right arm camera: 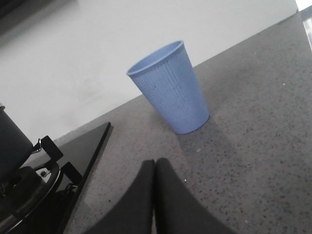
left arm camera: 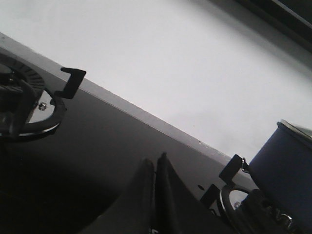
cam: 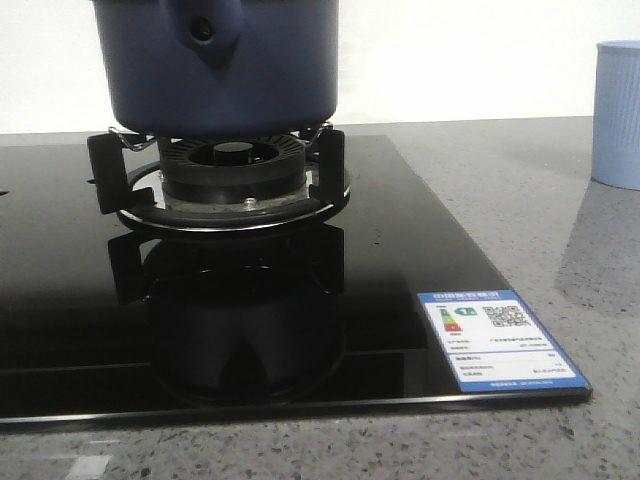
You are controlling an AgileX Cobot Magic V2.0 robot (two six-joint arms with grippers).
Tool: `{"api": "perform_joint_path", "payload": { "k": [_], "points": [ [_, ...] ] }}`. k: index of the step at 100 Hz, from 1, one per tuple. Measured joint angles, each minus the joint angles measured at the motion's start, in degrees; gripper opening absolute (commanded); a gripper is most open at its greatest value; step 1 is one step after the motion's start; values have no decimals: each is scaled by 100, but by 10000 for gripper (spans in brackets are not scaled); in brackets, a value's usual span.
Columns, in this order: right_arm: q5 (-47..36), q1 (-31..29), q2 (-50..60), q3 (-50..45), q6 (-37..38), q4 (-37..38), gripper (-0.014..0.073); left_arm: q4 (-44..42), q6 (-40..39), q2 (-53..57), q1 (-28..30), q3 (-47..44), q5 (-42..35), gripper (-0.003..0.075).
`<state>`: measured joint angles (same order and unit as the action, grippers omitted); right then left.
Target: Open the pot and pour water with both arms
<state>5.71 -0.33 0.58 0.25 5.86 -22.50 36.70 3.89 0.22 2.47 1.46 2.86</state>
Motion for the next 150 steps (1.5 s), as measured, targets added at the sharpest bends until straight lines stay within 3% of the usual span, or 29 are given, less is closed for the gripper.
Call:
{"api": "perform_joint_path", "payload": {
  "k": [19,45,61,80,86,94,103,106,113,150],
  "points": [
    [572,0,-145,743,0,460,-49,-250,409,-72,0,1011,968,-20],
    [1319,0,-1487,1991,-295,827,-49,-377,1998,-1351,-24,2617,1798,-20],
    [1840,-3,-2368,2801,-1099,892,-49,-399,2248,-2257,-566,3196,1804,-20],
    [1979,-3,-3073,3221,-1350,906,-29,-409,2379,-3216,-1282,3618,1695,-10],
    [1956,51,-3211,3243,-1374,906,35,-409,2394,-3470,-1483,3757,1640,39],
    [1881,125,-3326,3253,-1400,906,208,-409,2405,-3830,-1722,3921,1534,163],
    [1791,210,-3420,3256,-1398,906,428,-409,2405,-4206,-2006,4101,1401,377],
    [1746,220,-3450,3267,-1398,906,475,-409,2405,-4322,-2116,4150,1336,460],
    [1655,229,-3478,3266,-1398,906,524,-409,2405,-4604,-2326,4255,1187,571],
    [1545,233,-3511,3266,-1411,906,524,-409,2405,-6111,-3129,4759,370,529]
  ]
}}
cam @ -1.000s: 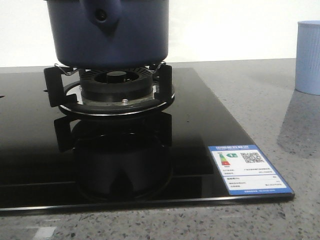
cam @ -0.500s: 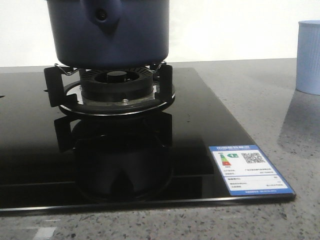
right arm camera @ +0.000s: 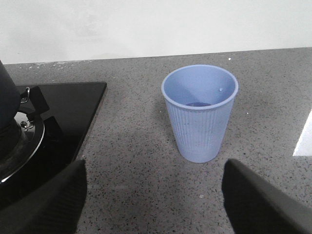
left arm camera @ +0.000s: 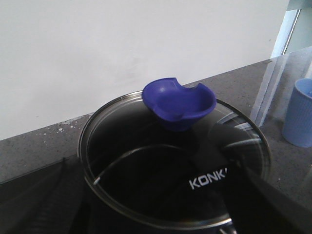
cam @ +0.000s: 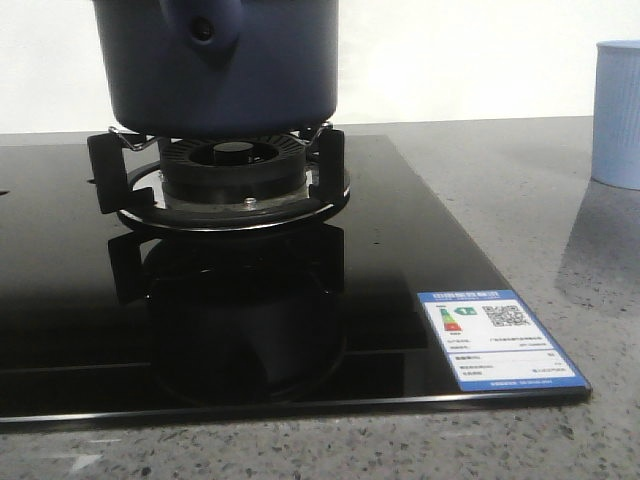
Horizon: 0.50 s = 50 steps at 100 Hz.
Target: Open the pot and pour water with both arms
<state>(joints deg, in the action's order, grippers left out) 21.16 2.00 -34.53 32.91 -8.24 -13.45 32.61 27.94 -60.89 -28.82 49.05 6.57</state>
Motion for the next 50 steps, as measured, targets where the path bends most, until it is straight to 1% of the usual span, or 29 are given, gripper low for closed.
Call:
{"api": "perform_joint_path", "payload": {
  "k": [22,50],
  "points": [
    [-19,9,0,0,0,0,524,0,0,-726,-292,423,-316,540],
    [-33,9,0,0,0,0,524,10,0,-1513,-334,942,-360,539]
  ]
}}
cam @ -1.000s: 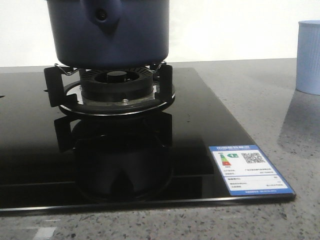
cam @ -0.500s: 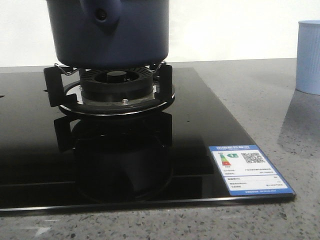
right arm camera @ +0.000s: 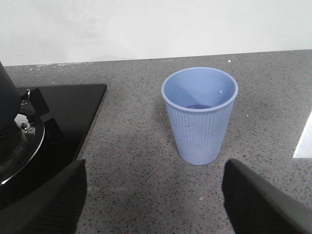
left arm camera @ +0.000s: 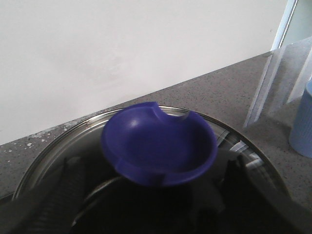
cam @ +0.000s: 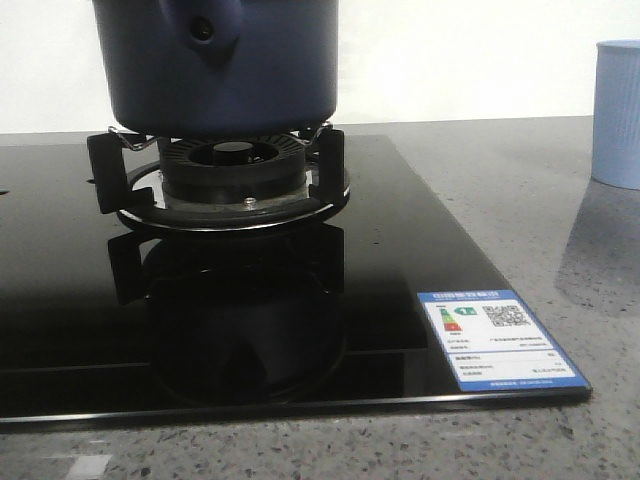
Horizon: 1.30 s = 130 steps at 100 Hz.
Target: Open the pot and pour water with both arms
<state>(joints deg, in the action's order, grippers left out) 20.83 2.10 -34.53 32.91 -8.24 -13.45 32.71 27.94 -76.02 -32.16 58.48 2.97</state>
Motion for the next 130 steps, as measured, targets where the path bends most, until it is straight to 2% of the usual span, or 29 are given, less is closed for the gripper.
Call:
{"api": "perform_joint_path", "payload": {
  "k": [57,84,104,130],
  "points": [
    [-9,0,0,0,0,0,524,11,0,-665,0,490,-170,529],
    [-9,0,0,0,0,0,524,11,13,-668,0,490,-193,347],
    [-38,0,-13,-15,-10,3,524,1,13,-644,0,490,-178,347],
    [-816,0,-402,-559,-10,64,524,-96,13,6,92,479,-36,347]
  ]
}}
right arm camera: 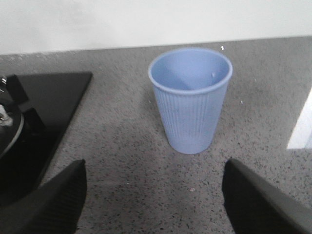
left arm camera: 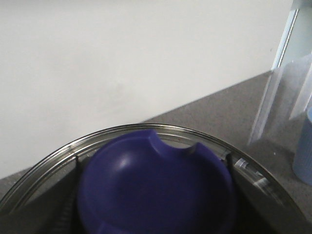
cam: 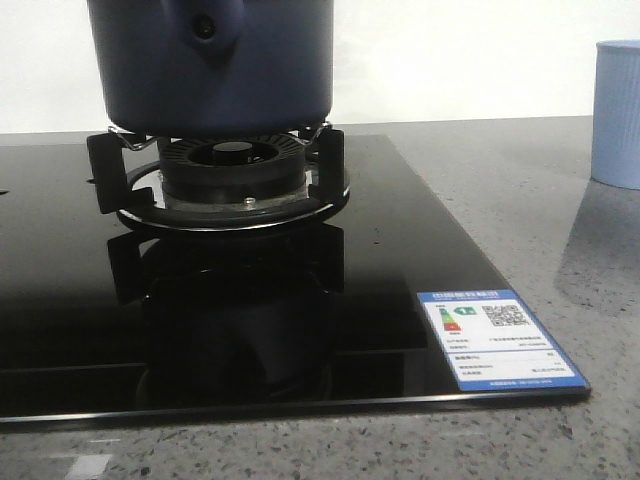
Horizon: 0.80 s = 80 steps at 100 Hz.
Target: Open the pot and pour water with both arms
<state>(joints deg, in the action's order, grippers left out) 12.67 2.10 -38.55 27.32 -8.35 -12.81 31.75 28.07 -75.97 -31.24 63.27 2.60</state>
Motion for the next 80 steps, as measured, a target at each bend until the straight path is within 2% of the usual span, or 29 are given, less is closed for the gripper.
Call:
{"api": "perform_joint_path", "payload": {
  "k": [40,80],
  "points": [
    [-1872,0,-1611,-170,0,12,524,-46,0,965,902,0,296,347],
    [-3863,169,-3459,-170,0,351,580,-59,0,1065,1010,0,418,347]
  ]
}}
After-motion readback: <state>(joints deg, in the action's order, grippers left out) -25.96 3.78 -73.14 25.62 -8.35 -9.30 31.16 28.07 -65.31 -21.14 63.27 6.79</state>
